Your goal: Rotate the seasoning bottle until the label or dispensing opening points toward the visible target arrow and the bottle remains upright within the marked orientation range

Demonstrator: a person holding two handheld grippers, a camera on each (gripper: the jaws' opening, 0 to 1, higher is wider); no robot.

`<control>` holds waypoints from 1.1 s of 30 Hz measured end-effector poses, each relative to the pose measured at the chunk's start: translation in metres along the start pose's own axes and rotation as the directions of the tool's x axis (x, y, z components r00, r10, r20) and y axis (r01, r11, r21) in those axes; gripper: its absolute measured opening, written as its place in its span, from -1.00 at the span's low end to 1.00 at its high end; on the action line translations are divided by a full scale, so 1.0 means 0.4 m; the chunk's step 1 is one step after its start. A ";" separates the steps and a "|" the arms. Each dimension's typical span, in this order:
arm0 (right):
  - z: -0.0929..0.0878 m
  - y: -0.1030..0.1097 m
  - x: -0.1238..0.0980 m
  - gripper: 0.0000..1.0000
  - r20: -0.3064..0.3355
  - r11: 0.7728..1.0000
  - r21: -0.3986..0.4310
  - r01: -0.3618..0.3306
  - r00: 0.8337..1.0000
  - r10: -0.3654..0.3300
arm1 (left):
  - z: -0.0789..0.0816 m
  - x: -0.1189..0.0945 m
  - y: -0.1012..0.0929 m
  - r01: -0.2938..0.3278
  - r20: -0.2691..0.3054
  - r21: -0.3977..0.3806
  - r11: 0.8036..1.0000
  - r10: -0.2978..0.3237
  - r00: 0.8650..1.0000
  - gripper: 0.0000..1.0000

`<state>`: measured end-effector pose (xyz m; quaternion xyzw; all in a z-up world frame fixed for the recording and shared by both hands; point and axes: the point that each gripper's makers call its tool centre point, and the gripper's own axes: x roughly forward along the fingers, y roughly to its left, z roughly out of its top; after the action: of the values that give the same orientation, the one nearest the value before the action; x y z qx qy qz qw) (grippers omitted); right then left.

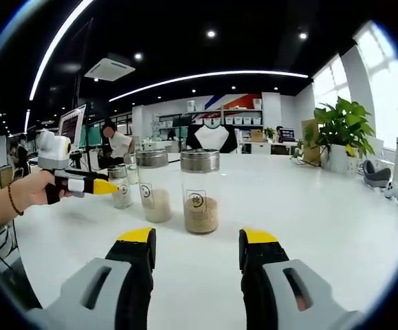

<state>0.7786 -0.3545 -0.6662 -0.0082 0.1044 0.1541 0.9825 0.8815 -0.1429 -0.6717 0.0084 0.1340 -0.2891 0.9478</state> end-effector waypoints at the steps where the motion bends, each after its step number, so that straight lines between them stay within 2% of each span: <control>1: 0.000 0.000 0.000 -0.03 0.000 1.000 0.000 0.000 1.000 0.000 | 0.001 0.000 0.002 -0.018 -0.004 0.014 1.000 0.018 1.000 0.21; 2: 0.000 0.000 0.000 -0.03 0.000 1.000 -0.001 0.000 1.000 0.000 | 0.006 0.000 0.000 -0.034 0.007 0.023 0.999 0.034 0.999 0.24; 4: -0.002 0.000 0.001 -0.03 0.000 1.000 0.002 0.000 1.000 0.000 | 0.010 -0.005 0.014 -0.089 0.022 -0.022 0.996 0.090 0.996 0.24; 8: -0.004 0.002 0.001 -0.03 -0.003 1.000 0.002 -0.003 1.000 0.003 | 0.003 -0.006 0.016 -0.119 0.022 -0.072 0.990 0.120 0.992 0.23; 12: -0.005 0.004 0.002 -0.03 -0.002 1.000 0.002 -0.006 1.000 0.006 | 0.006 0.001 0.017 -0.152 0.048 -0.108 0.982 0.158 0.986 0.23; 16: -0.006 0.008 0.001 -0.03 -0.004 1.000 0.002 -0.010 1.000 0.010 | 0.005 0.016 0.012 -0.163 0.050 -0.131 0.978 0.170 0.984 0.21; 26: 0.001 0.002 -0.004 -0.03 0.002 1.000 0.000 -0.006 1.000 0.006 | 0.010 0.039 0.018 -0.193 0.066 -0.121 0.974 0.202 0.977 0.16; 29: -0.003 -0.003 -0.004 -0.03 -0.007 1.000 -0.002 0.001 1.000 -0.001 | 0.009 0.047 0.013 -0.179 0.068 -0.107 0.978 0.187 0.980 0.04; 33: -0.009 -0.004 -0.002 -0.03 -0.017 1.000 0.003 0.000 1.000 0.000 | 0.005 0.052 0.020 -0.173 0.065 -0.154 0.973 0.185 0.981 -0.08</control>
<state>0.7775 -0.3563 -0.6694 -0.0079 0.1128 0.1539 0.9816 0.9031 -0.1476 -0.6755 -0.0611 0.1164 -0.1918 0.9726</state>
